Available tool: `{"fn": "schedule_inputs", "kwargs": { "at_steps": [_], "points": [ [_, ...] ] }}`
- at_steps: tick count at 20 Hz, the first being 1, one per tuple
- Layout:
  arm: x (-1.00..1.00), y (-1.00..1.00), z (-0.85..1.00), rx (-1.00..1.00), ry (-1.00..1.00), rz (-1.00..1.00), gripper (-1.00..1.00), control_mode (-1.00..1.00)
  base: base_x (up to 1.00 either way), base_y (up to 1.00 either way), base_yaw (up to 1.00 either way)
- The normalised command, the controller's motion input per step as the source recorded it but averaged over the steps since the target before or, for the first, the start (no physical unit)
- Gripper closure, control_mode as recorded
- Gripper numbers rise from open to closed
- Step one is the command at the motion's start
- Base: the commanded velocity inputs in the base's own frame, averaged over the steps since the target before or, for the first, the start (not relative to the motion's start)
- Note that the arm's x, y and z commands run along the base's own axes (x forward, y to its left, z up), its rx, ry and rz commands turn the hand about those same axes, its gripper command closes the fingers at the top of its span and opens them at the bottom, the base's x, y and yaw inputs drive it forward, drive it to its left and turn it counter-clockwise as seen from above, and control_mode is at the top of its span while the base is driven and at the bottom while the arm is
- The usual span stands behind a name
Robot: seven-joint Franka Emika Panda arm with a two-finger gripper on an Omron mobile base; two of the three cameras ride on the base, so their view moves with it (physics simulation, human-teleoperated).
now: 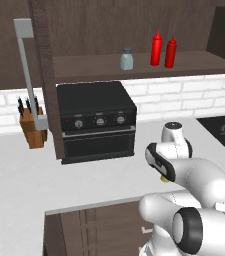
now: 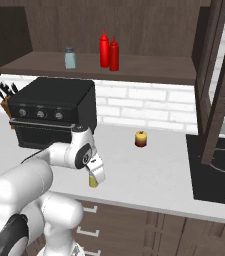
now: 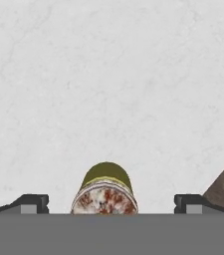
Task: Put the shaker and condiment bottle from the counter next to their counterparts in the cabinet.
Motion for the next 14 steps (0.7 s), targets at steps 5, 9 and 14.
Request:
{"fn": "schedule_inputs", "kwargs": {
  "at_steps": [5,9,14],
  "points": [
    [0.0,0.0,-0.15,0.0,0.0,0.0,-1.0,-1.0,0.0,0.0,0.0],
    [0.0,0.0,-0.15,0.0,0.03,0.0,1.0,-1.0,0.0,0.0,0.0],
    [0.04,-0.01,-0.12,0.0,0.05,0.0,1.0,-1.0,0.0,0.0,0.0]
  ]
}}
